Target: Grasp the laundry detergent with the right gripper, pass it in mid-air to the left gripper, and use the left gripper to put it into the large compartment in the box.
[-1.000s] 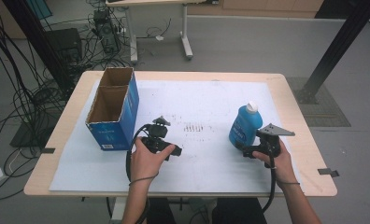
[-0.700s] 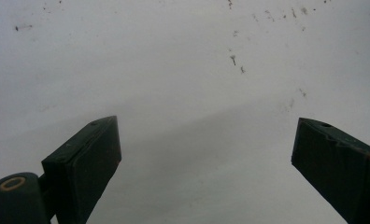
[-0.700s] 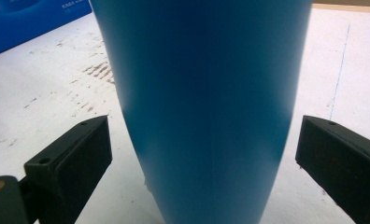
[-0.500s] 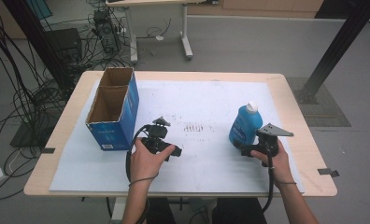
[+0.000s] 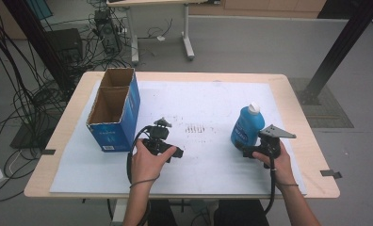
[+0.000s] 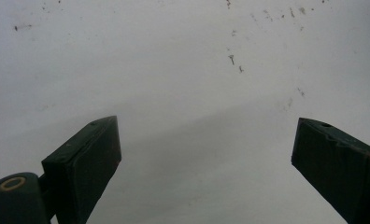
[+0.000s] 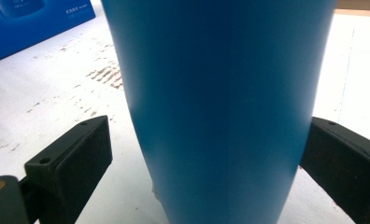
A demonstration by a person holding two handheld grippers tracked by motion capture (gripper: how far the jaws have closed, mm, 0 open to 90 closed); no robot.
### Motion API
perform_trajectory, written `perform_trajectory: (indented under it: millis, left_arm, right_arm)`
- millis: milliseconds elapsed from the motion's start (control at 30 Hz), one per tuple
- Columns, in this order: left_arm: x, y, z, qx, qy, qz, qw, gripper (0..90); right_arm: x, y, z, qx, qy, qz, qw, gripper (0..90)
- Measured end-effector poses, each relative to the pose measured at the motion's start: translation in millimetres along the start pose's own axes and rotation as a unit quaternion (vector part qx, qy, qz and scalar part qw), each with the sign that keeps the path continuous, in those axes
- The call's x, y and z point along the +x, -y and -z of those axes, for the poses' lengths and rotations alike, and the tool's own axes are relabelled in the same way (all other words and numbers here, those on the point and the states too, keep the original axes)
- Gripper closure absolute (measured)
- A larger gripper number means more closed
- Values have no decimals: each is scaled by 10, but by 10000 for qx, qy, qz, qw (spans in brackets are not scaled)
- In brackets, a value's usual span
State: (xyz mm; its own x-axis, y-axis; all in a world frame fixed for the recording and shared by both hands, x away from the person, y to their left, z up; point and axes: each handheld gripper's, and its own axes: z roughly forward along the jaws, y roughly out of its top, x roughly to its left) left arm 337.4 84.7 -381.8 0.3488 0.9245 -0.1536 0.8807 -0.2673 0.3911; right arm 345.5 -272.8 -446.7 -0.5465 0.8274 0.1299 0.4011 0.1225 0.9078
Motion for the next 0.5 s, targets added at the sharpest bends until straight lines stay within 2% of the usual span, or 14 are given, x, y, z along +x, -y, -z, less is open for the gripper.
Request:
perform_trajectory:
  millis: [500]
  left_arm:
    - [0, 2, -6, 7, 13, 23, 10000, 87]
  right_arm:
    - [6, -2, 5, -8, -9, 2, 10000, 37]
